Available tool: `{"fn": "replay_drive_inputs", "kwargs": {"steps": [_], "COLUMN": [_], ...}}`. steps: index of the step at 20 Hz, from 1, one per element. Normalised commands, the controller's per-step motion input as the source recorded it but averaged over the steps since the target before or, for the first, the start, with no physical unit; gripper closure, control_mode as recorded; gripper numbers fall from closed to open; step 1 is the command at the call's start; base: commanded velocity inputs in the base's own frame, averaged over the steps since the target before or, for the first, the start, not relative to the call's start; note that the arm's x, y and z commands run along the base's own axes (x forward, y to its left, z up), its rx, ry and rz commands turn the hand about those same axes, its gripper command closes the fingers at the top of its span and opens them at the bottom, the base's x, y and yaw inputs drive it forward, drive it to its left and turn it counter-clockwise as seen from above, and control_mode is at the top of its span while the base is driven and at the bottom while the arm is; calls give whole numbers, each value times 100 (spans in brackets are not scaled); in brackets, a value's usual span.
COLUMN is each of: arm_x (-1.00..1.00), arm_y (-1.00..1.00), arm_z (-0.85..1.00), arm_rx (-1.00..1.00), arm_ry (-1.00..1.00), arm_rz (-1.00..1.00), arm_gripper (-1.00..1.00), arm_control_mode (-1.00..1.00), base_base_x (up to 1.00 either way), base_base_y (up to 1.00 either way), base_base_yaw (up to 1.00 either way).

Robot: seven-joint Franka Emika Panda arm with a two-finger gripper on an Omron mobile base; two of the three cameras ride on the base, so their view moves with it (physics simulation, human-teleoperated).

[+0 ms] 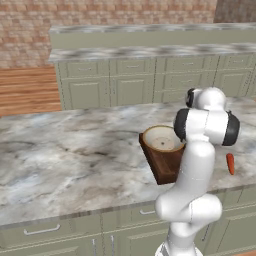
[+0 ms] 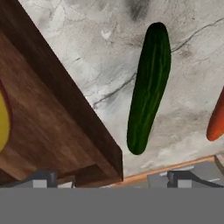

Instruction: Place the two vegetables and bowl onto the tray for setting up a vegetable dip station.

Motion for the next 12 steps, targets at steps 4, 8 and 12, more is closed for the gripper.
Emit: {"fn": "replay_drive_inputs", "kwargs": {"steps": [4, 8, 12], "arm_x": [-5, -15, -12], "arm_y": [-21, -22, -26], "arm_z": [-1, -3, -6], "arm_rx": [-6, -4, -2], "arm_ry": [-1, -6, -1], "arm_rz": [0, 0, 0], "arm_gripper": [-100, -100, -100], "arm_control_mode": [-100, -100, -100], "base_base_x": [0, 0, 0], "base_base_y": [0, 0, 0], "base_base_yaw": [0, 0, 0]}}
